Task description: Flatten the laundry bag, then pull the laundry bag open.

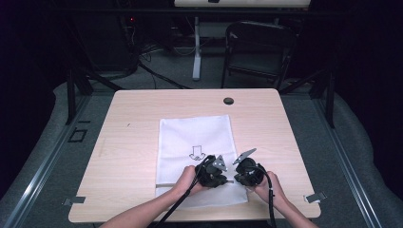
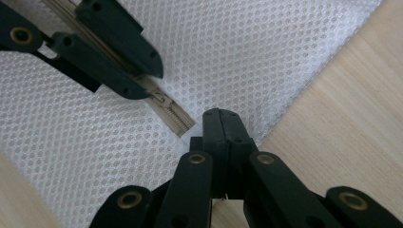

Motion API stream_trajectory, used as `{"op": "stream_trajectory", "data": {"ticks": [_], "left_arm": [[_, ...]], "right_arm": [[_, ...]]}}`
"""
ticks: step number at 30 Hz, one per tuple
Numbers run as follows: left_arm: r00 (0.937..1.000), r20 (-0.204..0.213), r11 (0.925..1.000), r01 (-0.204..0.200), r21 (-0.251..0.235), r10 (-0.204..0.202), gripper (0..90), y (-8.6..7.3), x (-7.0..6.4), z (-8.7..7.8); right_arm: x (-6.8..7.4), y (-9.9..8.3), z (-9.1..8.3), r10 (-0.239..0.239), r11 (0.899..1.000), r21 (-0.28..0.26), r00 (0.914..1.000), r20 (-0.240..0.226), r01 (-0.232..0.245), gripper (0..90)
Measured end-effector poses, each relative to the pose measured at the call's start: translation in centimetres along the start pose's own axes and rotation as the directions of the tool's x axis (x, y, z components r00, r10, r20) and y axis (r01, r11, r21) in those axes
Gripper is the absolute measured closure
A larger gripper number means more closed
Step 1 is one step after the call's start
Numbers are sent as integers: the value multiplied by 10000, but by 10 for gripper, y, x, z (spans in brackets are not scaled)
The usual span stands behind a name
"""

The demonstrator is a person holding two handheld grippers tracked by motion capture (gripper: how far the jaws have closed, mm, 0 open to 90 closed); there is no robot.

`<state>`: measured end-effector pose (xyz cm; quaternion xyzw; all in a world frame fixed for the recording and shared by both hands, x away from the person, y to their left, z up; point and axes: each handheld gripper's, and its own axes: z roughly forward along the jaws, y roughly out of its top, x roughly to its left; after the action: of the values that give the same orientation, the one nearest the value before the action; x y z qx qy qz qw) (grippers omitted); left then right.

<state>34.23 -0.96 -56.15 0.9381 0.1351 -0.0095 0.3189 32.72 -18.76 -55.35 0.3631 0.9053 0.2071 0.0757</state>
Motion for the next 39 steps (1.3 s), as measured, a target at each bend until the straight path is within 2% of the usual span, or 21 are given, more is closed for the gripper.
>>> {"op": "stream_trajectory", "data": {"ticks": [1,3,4,6,8,9,13,15,16,17,18,23,26,27,28,30,31,32,34,36,39], "left_arm": [[9995,257,9998,163,78,-165,757,-1,3,0],[9982,509,9995,314,82,-318,705,-1,5,1],[9982,527,9996,275,57,-278,705,-1,6,2],[9983,515,9996,261,74,-265,710,-1,6,2],[9978,599,9995,294,69,-298,769,-1,6,4],[9979,574,9995,292,103,-297,806,-1,5,5],[9993,360,9996,77,280,-87,816,1,2,3],[9991,424,9999,26,139,-32,818,1,3,2],[9996,292,9998,-43,209,37,819,1,2,1],[9996,287,9998,-41,181,36,871,1,2,0],[9992,399,10000,27,63,-29,872,0,3,-1],[9996,277,9998,71,186,-76,868,0,3,-1],[9986,505,9999,125,97,-130,855,-1,5,-1],[9986,505,9999,125,97,-130,816,-1,5,-1],[9977,614,9994,285,184,-296,774,-1,6,2],[9967,776,9996,209,168,-222,724,1,4,5],[9983,581,9994,16,333,-36,709,3,1,6],[9984,570,9997,1,249,-15,710,3,1,7],[9982,600,9998,50,209,-63,730,3,2,7],[9982,592,9997,118,212,-130,801,2,4,7],[9983,562,9995,150,266,-165,815,2,4,6]], "right_arm": [[0,0,0,-30,10000,28,10000,51,30,900],[2,0,1,119,9997,-216,9999,-37,-119,900],[2,0,0,-83,10000,20,9998,207,83,900],[2,0,0,-88,10000,36,9998,182,88,900],[2,0,0,-79,10000,24,9997,236,79,900],[3,0,0,-42,10000,-5,9997,258,42,900],[3,0,0,-12,10000,30,9997,264,11,900],[2,0,0,-20,10000,48,9997,228,19,900],[2,-1,1,211,9995,-220,9998,36,-210,900],[1,-1,1,105,9999,-103,9998,139,-103,900],[1,-1,1,96,9999,-102,9999,143,-94,900],[1,-1,0,138,9999,-66,9998,123,-137,900],[1,-1,0,85,9999,-71,9999,146,-84,900],[1,-1,0,85,9999,-71,9999,146,-84,900],[0,-2,0,254,9995,-167,9997,39,-253,900],[1,-2,0,263,9995,-181,9996,84,-262,900],[1,-2,0,139,9999,-27,9997,190,-138,900],[2,-2,1,299,9993,-213,9994,182,-295,900],[1,-2,-1,137,9999,-23,9997,198,-137,900],[2,-3,1,390,9986,-358,9992,20,-389,900],[1,-2,0,217,9996,-158,9997,90,-216,900]]}}
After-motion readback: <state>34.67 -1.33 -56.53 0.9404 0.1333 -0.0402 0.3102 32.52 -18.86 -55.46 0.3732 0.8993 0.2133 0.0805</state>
